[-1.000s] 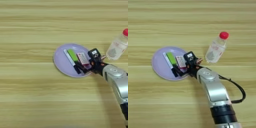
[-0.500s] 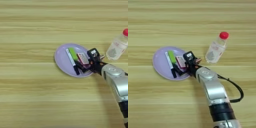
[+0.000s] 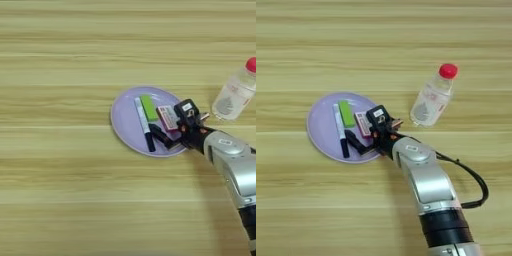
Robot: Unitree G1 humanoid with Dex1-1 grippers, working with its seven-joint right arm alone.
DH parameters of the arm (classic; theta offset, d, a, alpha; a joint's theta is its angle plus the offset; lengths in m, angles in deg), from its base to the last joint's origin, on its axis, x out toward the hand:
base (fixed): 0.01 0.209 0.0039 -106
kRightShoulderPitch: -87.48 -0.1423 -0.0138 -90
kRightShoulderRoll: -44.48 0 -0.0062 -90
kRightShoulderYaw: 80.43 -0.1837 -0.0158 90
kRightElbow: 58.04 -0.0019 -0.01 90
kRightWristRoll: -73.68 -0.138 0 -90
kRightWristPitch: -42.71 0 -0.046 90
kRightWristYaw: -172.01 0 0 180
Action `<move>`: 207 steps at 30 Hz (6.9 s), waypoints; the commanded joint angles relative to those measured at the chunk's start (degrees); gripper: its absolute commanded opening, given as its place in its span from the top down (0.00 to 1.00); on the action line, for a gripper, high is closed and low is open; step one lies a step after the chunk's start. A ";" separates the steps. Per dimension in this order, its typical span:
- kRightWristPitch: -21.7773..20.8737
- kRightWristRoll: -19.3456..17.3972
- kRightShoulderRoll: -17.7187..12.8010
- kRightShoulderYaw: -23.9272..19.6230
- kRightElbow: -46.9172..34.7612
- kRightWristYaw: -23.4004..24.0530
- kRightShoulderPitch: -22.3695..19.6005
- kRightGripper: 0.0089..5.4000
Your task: Move the objects on the table
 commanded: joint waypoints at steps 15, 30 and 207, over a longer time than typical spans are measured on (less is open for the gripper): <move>1.61 0.78 -1.91 1.05 0.95 0.10 -0.91 0.38; 1.86 0.42 -2.20 0.47 -0.79 0.08 -0.62 0.61; 4.16 -9.72 -5.37 -8.75 -26.99 1.92 21.51 0.01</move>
